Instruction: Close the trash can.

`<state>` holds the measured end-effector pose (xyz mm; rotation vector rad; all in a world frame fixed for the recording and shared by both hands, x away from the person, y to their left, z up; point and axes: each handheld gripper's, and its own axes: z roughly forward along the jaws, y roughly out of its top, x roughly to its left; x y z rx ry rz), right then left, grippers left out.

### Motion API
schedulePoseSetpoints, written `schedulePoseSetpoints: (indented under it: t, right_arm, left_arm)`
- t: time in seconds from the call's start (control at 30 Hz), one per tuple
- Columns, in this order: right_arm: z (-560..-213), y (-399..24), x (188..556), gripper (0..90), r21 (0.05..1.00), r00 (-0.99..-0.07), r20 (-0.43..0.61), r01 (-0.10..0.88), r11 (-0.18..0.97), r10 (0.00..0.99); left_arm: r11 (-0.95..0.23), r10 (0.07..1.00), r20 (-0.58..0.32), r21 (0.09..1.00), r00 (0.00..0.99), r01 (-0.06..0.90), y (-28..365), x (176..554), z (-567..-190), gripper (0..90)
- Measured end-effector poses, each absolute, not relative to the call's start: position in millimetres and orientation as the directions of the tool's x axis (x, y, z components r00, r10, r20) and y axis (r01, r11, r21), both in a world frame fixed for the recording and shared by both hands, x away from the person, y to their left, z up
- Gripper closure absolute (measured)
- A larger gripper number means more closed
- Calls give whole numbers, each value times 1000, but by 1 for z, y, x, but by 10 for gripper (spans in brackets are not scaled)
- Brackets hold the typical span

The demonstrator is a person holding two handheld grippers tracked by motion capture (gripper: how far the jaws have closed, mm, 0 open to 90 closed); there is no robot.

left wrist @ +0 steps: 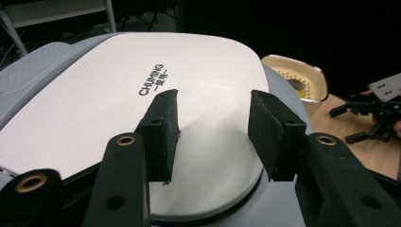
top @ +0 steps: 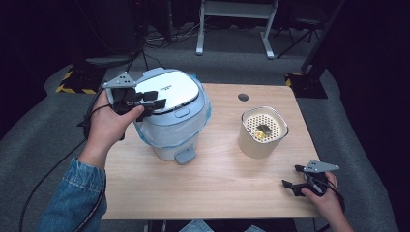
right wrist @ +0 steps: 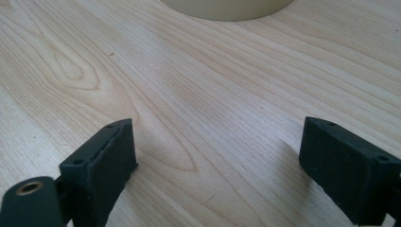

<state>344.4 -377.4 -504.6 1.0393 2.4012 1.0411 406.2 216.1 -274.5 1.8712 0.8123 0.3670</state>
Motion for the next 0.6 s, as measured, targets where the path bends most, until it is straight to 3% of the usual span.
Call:
schedulePoseSetpoints:
  t: [0.3, 0.6]
  right_arm:
    - [-505, -377, 344, 116, 732, -682, -8, 495, 469, 731]
    - [-505, -377, 344, 116, 732, -682, -8, 494, 469, 731]
  left_arm:
    - [-308, 707, -35, 884, 707, 351, 205, 408, -277, 601]
    - [-373, 707, 31, 865, 706, 336, 191, 405, -273, 835]
